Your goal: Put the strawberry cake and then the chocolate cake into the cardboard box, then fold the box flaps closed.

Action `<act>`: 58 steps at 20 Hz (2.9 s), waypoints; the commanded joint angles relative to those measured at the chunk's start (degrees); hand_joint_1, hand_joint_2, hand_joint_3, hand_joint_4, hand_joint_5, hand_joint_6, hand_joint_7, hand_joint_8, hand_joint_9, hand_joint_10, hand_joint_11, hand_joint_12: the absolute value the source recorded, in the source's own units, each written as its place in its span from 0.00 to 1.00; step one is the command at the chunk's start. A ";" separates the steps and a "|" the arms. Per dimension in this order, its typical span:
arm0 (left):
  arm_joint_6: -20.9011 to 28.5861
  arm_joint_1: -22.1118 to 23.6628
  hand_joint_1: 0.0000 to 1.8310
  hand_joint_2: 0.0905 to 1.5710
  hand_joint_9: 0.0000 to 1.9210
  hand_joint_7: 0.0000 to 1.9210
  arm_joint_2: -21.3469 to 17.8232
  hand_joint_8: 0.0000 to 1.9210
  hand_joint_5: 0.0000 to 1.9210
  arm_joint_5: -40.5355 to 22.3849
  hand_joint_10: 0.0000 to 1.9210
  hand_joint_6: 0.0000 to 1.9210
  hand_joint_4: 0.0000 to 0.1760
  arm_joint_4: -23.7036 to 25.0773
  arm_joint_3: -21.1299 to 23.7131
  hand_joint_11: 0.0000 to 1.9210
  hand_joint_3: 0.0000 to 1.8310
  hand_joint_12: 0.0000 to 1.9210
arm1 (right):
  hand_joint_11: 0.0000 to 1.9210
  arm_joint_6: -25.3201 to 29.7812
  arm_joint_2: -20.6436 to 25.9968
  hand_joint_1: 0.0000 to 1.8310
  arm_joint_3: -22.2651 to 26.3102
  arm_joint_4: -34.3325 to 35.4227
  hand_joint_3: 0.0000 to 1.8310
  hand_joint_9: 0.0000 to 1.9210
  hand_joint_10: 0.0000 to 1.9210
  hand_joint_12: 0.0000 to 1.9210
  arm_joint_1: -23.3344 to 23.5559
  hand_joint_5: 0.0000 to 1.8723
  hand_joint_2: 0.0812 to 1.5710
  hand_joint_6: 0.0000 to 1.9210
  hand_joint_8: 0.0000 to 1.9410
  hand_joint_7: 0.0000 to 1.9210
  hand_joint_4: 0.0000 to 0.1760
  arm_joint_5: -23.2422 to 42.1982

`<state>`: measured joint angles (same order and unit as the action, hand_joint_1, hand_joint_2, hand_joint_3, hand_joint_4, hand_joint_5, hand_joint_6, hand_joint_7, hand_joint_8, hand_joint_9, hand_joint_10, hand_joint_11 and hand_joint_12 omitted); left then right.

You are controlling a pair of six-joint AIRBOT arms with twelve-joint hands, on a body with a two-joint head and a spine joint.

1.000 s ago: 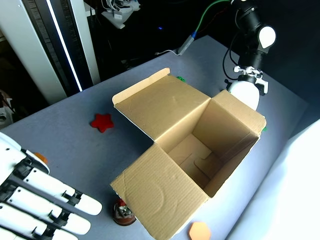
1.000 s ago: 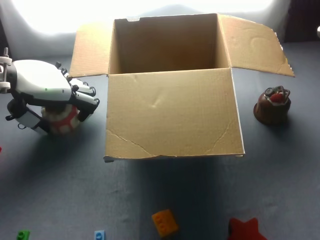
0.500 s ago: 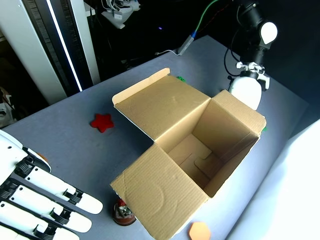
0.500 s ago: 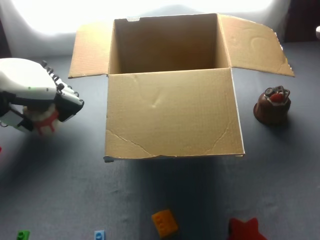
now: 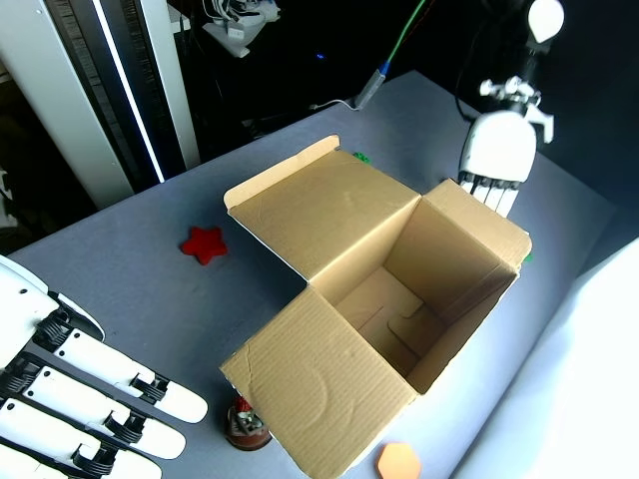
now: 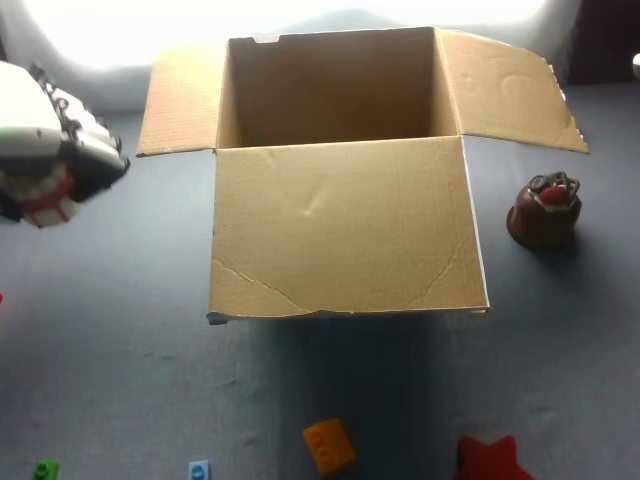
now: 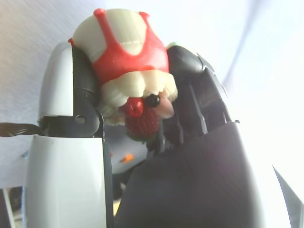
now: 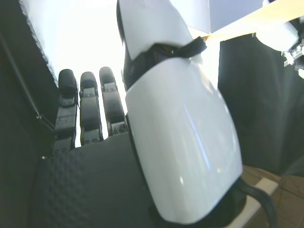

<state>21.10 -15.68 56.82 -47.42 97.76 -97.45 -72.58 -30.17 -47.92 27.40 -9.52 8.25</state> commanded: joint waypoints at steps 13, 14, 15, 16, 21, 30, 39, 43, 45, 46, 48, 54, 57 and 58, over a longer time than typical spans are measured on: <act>8.70 17.17 0.89 0.82 0.25 0.21 -7.49 0.93 0.15 -6.16 0.96 0.92 0.00 14.34 4.73 0.23 0.00 1.00 | 0.00 -0.57 1.43 0.62 0.27 -0.12 0.00 0.03 0.00 0.22 0.94 0.02 0.66 0.00 0.00 0.03 0.10 6.00; 9.18 18.65 0.88 0.82 0.26 0.22 -7.36 0.92 0.14 -6.50 0.94 0.93 0.00 15.56 4.76 0.23 0.00 1.00 | 0.00 -0.59 1.44 0.64 0.28 -0.12 0.00 0.04 0.00 0.21 0.94 0.04 0.65 0.01 0.00 0.04 0.10 6.00; 9.68 20.16 0.79 0.86 0.24 0.22 -7.07 0.91 0.20 -7.09 0.94 0.96 0.00 16.58 4.61 0.22 0.00 1.00 | 0.00 -0.60 1.45 0.64 0.29 -0.12 0.00 0.04 0.00 0.21 0.94 0.04 0.65 0.00 0.00 0.04 0.05 6.00; 10.24 21.93 0.79 0.86 0.24 0.22 -6.66 0.91 0.20 -7.61 0.94 0.96 0.00 17.87 4.42 0.22 0.00 1.00 | 0.00 -0.61 1.45 0.64 0.29 -0.12 0.00 0.04 0.00 0.21 0.94 0.04 0.65 0.00 0.00 0.04 0.05 6.00; 12.54 30.52 0.68 0.88 0.24 0.22 -3.38 0.91 0.25 -10.13 0.96 0.96 0.00 23.49 3.78 0.21 0.00 0.97 | 0.00 -0.63 1.44 0.64 0.29 -0.12 0.00 0.04 0.00 0.18 0.98 0.03 0.66 0.00 0.00 0.04 0.11 6.00; 13.01 33.50 0.68 0.88 0.26 0.22 5.30 0.91 0.24 -10.67 0.94 0.96 0.00 25.70 4.37 0.22 0.00 0.95 | 0.00 -0.69 1.43 0.64 0.28 -0.12 0.00 0.04 0.00 0.21 1.03 0.02 0.67 0.00 0.00 0.05 0.10 6.07; 12.48 30.76 0.79 0.85 0.25 0.22 15.02 0.90 0.25 -10.51 0.92 0.95 0.00 25.73 2.09 0.25 0.00 0.95 | 0.00 -0.67 1.19 0.64 -0.67 3.38 0.00 0.03 0.00 0.14 -2.04 0.03 0.66 0.00 0.00 0.04 0.07 11.65; 11.72 29.55 0.79 0.85 0.24 0.21 19.24 0.92 0.24 -10.13 0.94 0.96 0.00 25.42 -1.20 0.25 0.00 0.95 | 0.00 -0.68 -1.72 0.64 -2.30 7.23 0.00 0.03 0.00 0.18 -6.95 0.01 0.67 0.00 0.00 0.03 0.12 15.88; 11.23 28.80 0.79 0.85 0.24 0.20 21.30 0.92 0.24 -9.80 0.95 0.96 0.00 25.28 -3.03 0.25 0.00 0.95 | 0.00 -0.68 -3.33 0.64 -3.50 11.43 0.00 0.03 0.00 0.20 -9.53 0.02 0.66 0.00 0.00 0.04 0.13 17.56; 10.97 28.36 0.79 0.85 0.24 0.21 22.06 0.91 0.25 -9.64 0.94 0.95 0.00 25.21 -3.65 0.25 0.00 0.95 | 0.00 -0.68 -4.19 0.64 -4.41 14.46 0.00 0.04 0.00 0.22 -10.44 0.02 0.66 0.00 0.00 0.04 0.11 18.36; 10.62 27.27 0.69 0.87 0.26 0.23 23.44 0.89 0.26 -9.32 0.94 0.94 0.00 25.16 -4.76 0.23 0.00 0.96 | 0.00 -0.67 -6.26 0.63 -6.66 20.35 0.00 0.03 0.00 0.21 -11.39 0.01 0.67 0.00 0.00 0.04 0.13 18.72; 9.81 24.45 0.69 0.86 0.29 0.27 24.89 0.85 0.26 -8.31 0.90 0.93 0.00 25.18 -4.99 0.23 0.00 0.99 | 0.00 -0.44 -11.48 0.62 -9.59 22.17 0.00 0.04 0.00 0.24 -12.34 0.03 0.67 0.00 0.00 0.05 0.10 18.82; 9.81 24.31 0.57 0.82 0.21 0.19 24.92 0.76 0.33 -8.18 0.81 0.79 0.00 25.10 -4.97 0.19 0.00 0.96 | 0.00 1.49 -13.19 0.60 -10.41 23.32 0.00 0.03 0.00 0.24 -12.29 0.02 0.67 0.00 0.00 0.04 0.10 16.41; 9.81 24.32 0.55 0.81 0.20 0.18 24.92 0.63 0.34 -8.18 0.73 0.77 0.00 25.10 -4.97 0.17 0.00 0.92 | 0.00 1.97 -13.76 0.59 -10.69 23.32 0.00 0.03 0.00 0.24 -12.09 0.02 0.67 0.00 0.00 0.04 0.08 15.41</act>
<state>31.33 8.21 82.02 -57.60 126.89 -102.32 -70.87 -44.84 -58.57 51.44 -22.28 19.29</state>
